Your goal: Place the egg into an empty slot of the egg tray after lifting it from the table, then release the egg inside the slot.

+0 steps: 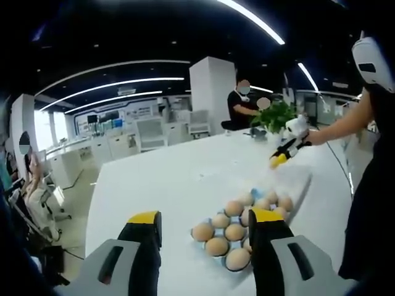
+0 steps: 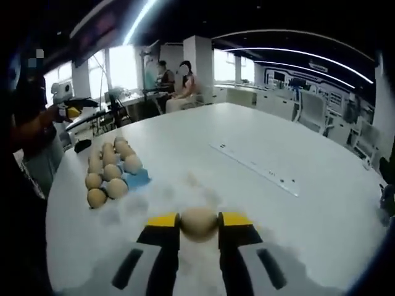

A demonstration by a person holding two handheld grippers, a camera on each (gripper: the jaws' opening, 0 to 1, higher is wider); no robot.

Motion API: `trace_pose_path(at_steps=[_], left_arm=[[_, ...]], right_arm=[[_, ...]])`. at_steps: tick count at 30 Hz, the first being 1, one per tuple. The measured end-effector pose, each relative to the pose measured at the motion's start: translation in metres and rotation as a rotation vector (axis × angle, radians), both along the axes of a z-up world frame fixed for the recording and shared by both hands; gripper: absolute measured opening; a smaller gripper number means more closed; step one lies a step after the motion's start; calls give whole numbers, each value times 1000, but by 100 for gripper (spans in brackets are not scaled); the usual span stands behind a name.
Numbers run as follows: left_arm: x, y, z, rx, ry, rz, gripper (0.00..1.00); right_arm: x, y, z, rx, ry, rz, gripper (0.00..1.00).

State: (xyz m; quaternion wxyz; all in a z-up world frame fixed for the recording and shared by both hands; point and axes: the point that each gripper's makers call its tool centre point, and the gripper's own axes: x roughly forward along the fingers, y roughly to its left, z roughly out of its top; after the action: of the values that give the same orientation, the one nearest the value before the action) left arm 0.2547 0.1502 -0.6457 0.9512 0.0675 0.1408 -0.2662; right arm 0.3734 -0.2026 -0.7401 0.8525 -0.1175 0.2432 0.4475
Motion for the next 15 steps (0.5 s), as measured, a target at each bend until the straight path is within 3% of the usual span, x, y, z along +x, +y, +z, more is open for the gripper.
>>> trace_pose_path(at_steps=[4, 15], left_arm=[[0, 0, 0, 0, 1, 0, 57], [-1, 2, 1, -2, -3, 5, 57]], right_arm=[[-3, 26, -2, 9, 10, 56, 24], [-10, 67, -8, 22, 27, 156, 24]])
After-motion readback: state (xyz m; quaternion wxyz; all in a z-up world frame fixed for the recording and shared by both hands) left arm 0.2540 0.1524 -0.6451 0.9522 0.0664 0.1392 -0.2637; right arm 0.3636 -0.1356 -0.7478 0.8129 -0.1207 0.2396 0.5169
